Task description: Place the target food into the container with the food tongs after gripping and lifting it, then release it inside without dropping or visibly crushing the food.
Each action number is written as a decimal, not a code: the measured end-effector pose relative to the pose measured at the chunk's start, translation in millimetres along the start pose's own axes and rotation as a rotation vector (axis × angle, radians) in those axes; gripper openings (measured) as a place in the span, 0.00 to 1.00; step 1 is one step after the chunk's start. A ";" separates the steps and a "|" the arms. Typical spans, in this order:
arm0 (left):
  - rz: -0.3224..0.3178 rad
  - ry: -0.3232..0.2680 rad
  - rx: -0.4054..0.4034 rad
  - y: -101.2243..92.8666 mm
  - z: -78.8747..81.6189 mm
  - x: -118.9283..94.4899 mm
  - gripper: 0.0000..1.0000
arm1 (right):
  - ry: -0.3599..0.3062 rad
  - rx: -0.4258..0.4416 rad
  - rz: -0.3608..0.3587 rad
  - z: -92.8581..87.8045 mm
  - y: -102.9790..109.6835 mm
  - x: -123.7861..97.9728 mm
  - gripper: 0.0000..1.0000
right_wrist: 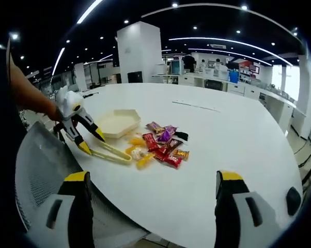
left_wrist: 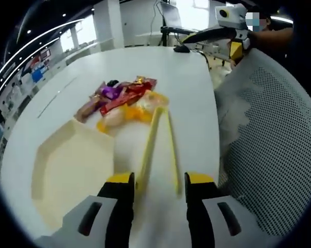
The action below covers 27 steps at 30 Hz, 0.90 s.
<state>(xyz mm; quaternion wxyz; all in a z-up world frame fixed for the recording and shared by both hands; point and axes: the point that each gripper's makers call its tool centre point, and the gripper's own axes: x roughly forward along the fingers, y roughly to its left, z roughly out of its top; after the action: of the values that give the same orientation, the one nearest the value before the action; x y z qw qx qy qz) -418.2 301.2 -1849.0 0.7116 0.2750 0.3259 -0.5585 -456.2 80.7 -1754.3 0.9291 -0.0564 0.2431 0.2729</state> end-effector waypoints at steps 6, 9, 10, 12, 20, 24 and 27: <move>0.015 0.006 0.007 3.2 0.0 2.6 0.30 | 0.007 0.012 -0.006 -2.6 -2.6 0.5 1.00; 0.024 0.016 0.056 0.8 -1.3 5.0 0.29 | 0.011 0.013 -0.005 -3.5 -3.0 1.5 1.00; 0.026 0.020 0.046 -0.1 -1.9 5.3 0.29 | 0.012 0.014 -0.004 -3.6 -2.6 1.8 1.00; 0.035 0.019 0.046 0.2 -1.7 4.8 0.25 | 0.013 0.015 -0.001 -3.8 -1.6 2.7 1.00; 0.078 0.023 0.058 9.2 -3.1 5.4 0.04 | 0.034 -0.001 0.012 -7.3 2.3 6.2 1.00; 0.079 0.019 0.054 9.8 -3.1 4.8 0.02 | 0.030 -0.001 0.012 -6.0 1.9 7.1 1.00; 0.074 -0.005 0.025 7.8 0.9 1.6 0.01 | 0.027 0.002 0.010 -5.6 1.0 6.8 1.00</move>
<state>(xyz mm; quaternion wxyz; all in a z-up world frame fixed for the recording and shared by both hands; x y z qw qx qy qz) -410.1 301.3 -1849.4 0.7289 0.2944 0.3066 -0.5367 -454.1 83.5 -1762.5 0.9245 -0.0580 0.2559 0.2765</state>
